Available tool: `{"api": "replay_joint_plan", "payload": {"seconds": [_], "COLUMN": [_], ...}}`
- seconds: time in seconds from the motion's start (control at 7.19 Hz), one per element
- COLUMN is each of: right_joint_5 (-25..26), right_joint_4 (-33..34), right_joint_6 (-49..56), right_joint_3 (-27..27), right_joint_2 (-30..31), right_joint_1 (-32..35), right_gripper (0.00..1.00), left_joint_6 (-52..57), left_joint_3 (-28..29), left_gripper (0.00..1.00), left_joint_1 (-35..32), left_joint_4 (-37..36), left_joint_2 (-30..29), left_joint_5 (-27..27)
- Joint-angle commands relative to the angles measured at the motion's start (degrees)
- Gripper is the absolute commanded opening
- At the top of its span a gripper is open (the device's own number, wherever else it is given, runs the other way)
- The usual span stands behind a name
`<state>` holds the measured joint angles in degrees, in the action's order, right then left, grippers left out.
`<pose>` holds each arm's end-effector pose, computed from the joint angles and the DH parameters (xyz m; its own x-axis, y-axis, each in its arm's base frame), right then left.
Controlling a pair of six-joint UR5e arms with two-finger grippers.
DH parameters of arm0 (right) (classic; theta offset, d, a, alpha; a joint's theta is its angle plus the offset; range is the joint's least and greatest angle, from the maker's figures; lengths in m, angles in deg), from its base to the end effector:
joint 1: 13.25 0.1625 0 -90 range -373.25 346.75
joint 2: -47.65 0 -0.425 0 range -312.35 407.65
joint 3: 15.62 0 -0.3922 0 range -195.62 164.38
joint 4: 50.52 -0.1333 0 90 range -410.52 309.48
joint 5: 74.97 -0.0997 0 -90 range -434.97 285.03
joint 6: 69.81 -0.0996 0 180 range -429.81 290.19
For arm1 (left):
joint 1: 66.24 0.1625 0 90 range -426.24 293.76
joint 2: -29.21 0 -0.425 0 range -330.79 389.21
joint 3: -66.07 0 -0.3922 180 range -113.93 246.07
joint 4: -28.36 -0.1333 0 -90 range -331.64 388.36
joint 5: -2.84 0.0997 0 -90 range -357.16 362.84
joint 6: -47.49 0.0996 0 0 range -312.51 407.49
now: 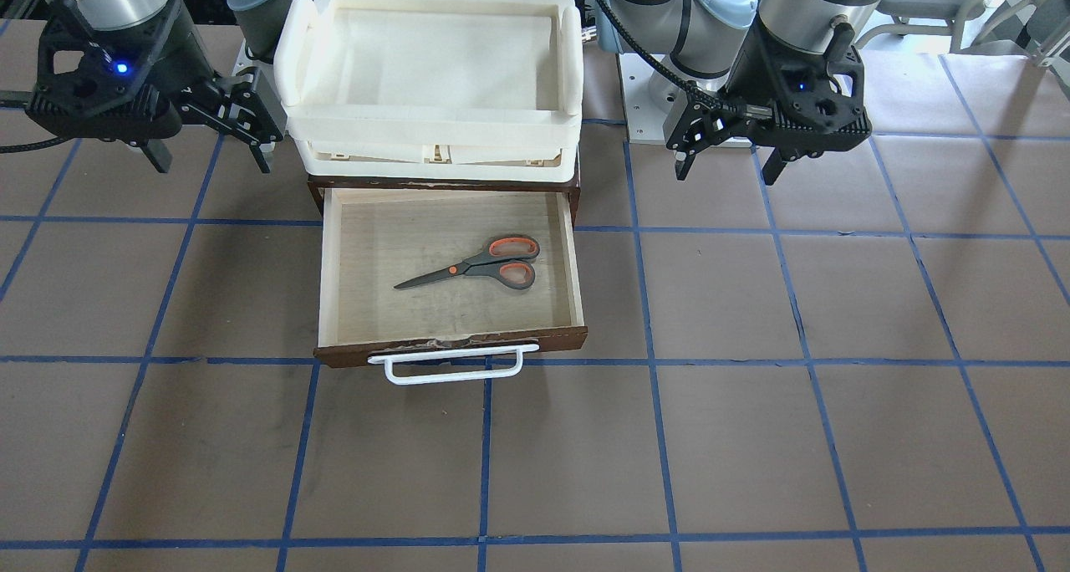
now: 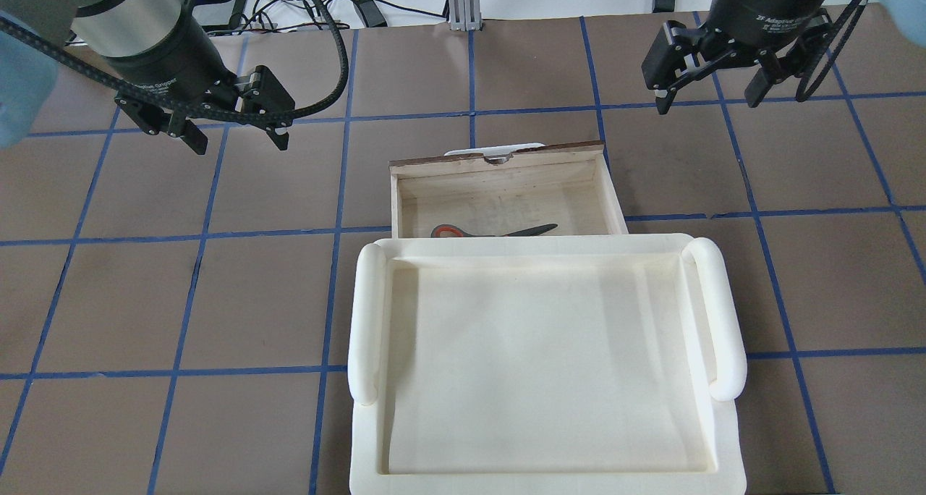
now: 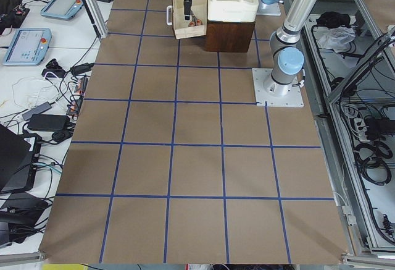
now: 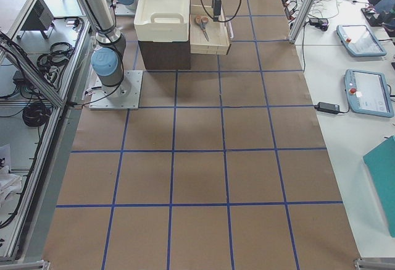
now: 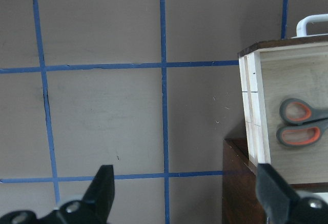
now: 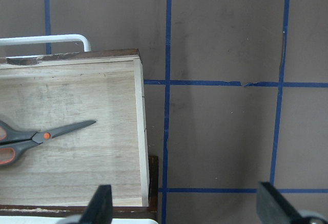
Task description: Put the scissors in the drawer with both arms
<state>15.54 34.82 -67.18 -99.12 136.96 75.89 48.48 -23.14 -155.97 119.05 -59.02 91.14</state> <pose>0.1249 -0.4989 0.5296 -0.9995 -0.0307 0.0098 -0.0309 0.9993 -0.0196 -0.1340 -0.4822 0.5086 -0.9995 0.0135 0.0291 0.0126 0.9994 -0.0331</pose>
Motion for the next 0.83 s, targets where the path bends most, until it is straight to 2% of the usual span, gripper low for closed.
{"api": "replay_joint_plan", "payload": {"seconds": [0.0,0.7], "right_joint_5": [-0.16,-0.16], "right_joint_4": [0.0,0.0], "right_joint_6": [0.0,0.0], "right_joint_3": [0.0,0.0], "right_joint_2": [-0.01,-0.01], "right_joint_1": [-0.02,0.07], "right_gripper": [1.0,1.0], "left_joint_6": [0.07,-0.02], "left_joint_3": [-1.93,-2.29], "left_gripper": [0.99,1.0], "left_joint_1": [0.0,0.09], "left_joint_4": [-0.08,-0.08], "left_joint_2": [0.95,1.66], "left_joint_5": [0.03,-0.23]}}
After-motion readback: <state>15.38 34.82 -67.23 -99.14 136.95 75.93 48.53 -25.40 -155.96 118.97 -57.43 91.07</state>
